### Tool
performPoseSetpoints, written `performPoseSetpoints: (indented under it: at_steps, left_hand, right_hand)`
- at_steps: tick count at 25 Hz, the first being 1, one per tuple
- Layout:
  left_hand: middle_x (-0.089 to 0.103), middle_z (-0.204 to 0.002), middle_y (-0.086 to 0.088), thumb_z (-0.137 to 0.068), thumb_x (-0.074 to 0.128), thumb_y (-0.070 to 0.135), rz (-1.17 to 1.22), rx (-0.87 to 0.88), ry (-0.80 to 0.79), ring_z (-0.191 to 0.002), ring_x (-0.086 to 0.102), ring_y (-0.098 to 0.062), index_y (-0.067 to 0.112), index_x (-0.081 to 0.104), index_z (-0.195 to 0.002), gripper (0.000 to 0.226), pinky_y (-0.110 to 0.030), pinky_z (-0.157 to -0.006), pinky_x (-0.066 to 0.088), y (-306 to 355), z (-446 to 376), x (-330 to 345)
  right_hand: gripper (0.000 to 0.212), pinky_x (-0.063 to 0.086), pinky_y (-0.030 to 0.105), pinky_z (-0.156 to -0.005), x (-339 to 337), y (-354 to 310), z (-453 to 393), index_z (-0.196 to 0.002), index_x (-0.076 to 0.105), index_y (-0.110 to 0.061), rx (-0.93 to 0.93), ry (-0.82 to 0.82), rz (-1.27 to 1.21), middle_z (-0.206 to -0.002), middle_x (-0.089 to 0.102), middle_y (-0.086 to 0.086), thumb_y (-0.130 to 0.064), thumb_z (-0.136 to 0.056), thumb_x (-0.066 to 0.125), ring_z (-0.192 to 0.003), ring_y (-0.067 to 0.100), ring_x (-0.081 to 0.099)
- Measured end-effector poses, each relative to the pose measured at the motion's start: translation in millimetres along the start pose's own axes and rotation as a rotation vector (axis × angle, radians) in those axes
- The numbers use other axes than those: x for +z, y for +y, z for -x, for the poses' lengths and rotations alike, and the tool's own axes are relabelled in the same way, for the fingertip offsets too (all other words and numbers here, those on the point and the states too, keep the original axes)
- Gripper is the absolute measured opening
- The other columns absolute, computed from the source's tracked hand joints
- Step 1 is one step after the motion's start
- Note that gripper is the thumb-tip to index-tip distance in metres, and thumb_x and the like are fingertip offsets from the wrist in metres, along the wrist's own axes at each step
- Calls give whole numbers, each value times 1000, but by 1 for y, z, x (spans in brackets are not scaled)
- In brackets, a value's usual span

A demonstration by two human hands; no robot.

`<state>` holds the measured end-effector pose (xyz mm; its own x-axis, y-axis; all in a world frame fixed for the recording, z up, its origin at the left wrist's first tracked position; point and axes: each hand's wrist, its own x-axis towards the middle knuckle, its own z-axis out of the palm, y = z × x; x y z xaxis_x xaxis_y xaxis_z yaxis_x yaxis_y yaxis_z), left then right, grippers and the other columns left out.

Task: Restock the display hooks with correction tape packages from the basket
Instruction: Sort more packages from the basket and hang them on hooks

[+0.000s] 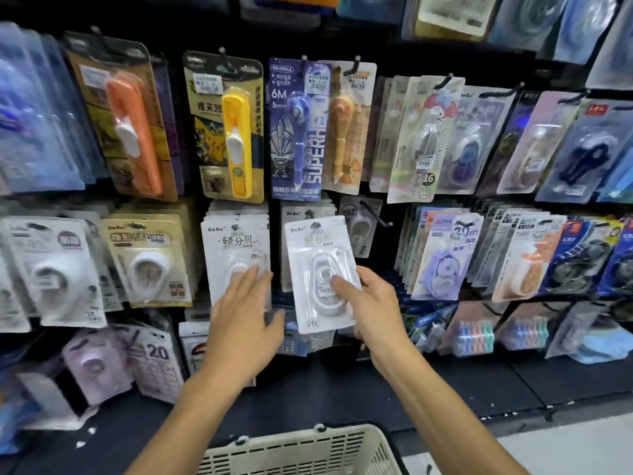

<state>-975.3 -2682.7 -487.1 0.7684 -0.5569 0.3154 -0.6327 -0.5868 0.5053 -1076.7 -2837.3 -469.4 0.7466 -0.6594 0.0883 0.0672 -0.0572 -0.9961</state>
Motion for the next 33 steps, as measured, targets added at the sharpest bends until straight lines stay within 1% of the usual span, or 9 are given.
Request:
performPoseSetpoints:
  at_steps: [2, 4, 6, 11, 14, 17, 20, 25, 33]
  left_hand:
    - [15, -170, 0, -98, 56, 33, -113, 30, -25, -157, 7, -21, 24, 34, -156, 62, -45, -126, 14, 0, 5, 8]
    - [32, -163, -4, -95, 59, 29, -110, 47, 31, -152, 24, -28, 22, 47, -147, 54, -47, -122, 22, 1, 14, 7]
    - [54, -143, -7, -93, 61, 26, -64, 18, -20, -132, 48, -32, 20, 57, -135, 42, -46, -108, 41, -9, 23, 7]
    - [66, -123, -3, -94, 61, 28, -172, -18, -808, -111, 61, -26, 27, 61, -126, 32, -35, -93, 49, -66, 87, 61]
    - [57, -139, -5, -99, 57, 28, -228, -155, -1142, -113, 56, -24, 21, 60, -129, 31, -29, -89, 44, -117, 166, 108]
    - [56, -141, -9, -95, 59, 20, -333, -242, -1435, -122, 58, -29, 16, 61, -130, 35, -35, -98, 49, -160, 238, 145]
    - [65, -126, -13, -94, 58, 15, -248, -388, -1421, -112, 66, -32, 13, 64, -120, 27, -34, -86, 52, -178, 257, 164]
    - [64, -120, -2, -97, 60, 27, -166, -398, -1220, -102, 62, -21, 25, 66, -115, 19, -29, -75, 45, -192, 244, 179]
    - [67, -113, -3, -98, 59, 22, -40, -475, -1162, -102, 64, -24, 21, 64, -108, 12, -36, -86, 53, -195, 251, 183]
  right_hand:
    - [35, 59, 29, -60, 5, -2, -8, -126, 59, -27, 62, 20, 108, -114, 73, -4, -25, -93, 70, -80, 13, 74]
    - [71, 62, 36, -75, 7, 0, -14, -152, 33, -25, 190, 17, 102, -137, 55, 1, -19, -93, 72, -92, 20, 71]
    - [72, 57, 43, -93, 6, 22, -10, -154, 29, -21, 250, 13, 167, -140, 51, 4, -16, -94, 69, -109, 25, 64]
    - [20, 54, 28, -59, -17, 174, 81, -116, 62, -9, 603, -473, 684, -112, 67, 12, -16, -97, 64, -74, 21, 66]
    - [37, 49, 32, -93, -45, 260, 126, -131, 59, -6, 613, -815, 1254, -138, 56, 14, -21, -97, 63, -118, 29, 59]
    - [51, 44, 32, -100, -58, 315, 154, -143, 49, -12, 686, -1026, 1366, -148, 49, 12, -16, -95, 64, -130, 29, 52]
    - [70, 42, 38, -107, -48, 346, 163, -152, 35, -18, 318, -1181, 1500, -154, 41, 12, -16, -90, 66, -134, 32, 47]
    - [91, 6, 57, -122, 5, 383, 184, -160, 3, -15, -319, -1332, 1626, -167, 6, 18, -26, -92, 62, -153, 39, 5]
    - [116, 2, 69, -117, 20, 405, 187, -160, -5, -15, -71, -1229, 1548, -167, -7, 18, -78, -81, 53, -152, 46, -11]
